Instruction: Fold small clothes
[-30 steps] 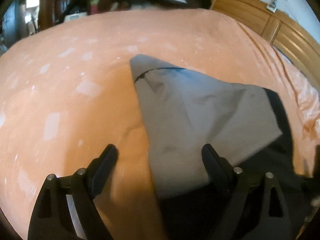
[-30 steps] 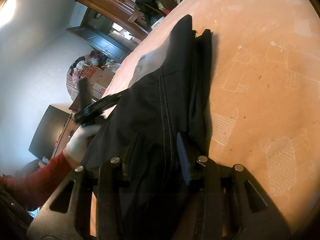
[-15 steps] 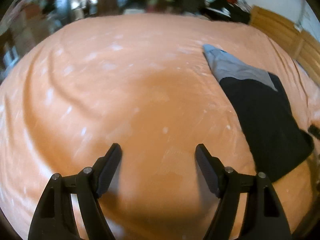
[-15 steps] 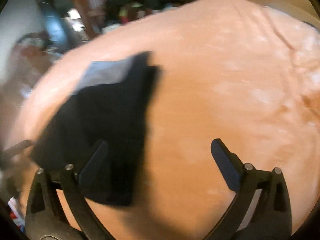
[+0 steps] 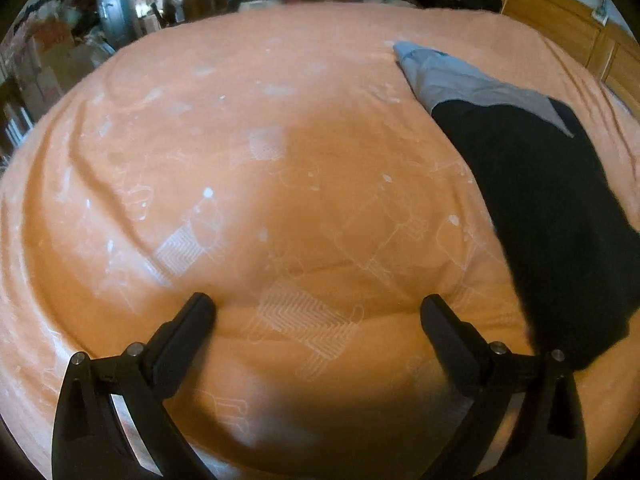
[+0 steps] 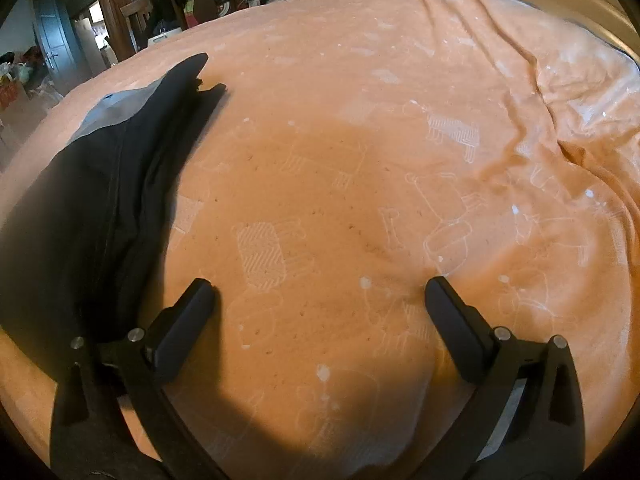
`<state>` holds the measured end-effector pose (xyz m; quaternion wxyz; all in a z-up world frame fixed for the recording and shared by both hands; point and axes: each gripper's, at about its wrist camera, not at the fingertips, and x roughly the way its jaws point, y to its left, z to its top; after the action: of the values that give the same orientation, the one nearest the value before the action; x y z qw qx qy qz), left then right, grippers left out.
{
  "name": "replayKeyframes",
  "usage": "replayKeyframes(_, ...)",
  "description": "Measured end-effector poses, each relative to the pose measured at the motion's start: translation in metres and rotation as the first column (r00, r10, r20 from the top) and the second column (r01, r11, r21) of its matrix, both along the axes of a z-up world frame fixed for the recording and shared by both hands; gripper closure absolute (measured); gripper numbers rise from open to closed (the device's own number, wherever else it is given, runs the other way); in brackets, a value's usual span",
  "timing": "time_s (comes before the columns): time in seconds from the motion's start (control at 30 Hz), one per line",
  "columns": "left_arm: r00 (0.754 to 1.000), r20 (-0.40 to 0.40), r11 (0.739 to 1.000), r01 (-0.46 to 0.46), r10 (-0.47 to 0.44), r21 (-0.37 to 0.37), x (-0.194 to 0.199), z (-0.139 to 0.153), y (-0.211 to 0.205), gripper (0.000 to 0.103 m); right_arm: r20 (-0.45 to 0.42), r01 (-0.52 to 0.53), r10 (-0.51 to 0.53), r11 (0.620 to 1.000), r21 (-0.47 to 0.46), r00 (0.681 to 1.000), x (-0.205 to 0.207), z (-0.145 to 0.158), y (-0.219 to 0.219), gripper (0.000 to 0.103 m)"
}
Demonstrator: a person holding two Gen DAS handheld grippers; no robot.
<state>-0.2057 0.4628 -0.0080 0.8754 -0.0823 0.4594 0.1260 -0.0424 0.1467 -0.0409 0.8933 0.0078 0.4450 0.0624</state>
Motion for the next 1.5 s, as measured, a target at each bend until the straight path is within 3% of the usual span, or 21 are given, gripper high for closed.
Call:
replayKeyframes(0.43, 0.996, 0.084, 0.993, -0.049, 0.04, 0.104, -0.0085, 0.002, -0.0098, 0.0, 0.013, -0.004, 0.004, 1.0, -0.023, 1.0, 0.0026, -0.0026, 0.0053, 0.0)
replayKeyframes(1.5, 0.992, 0.1, 0.984, -0.097, 0.082, 0.147, -0.0096, 0.0041, -0.0053, 0.0, 0.013, -0.007, 0.008, 1.0, -0.014, 1.0, 0.0025, -0.003, 0.0041, 0.0)
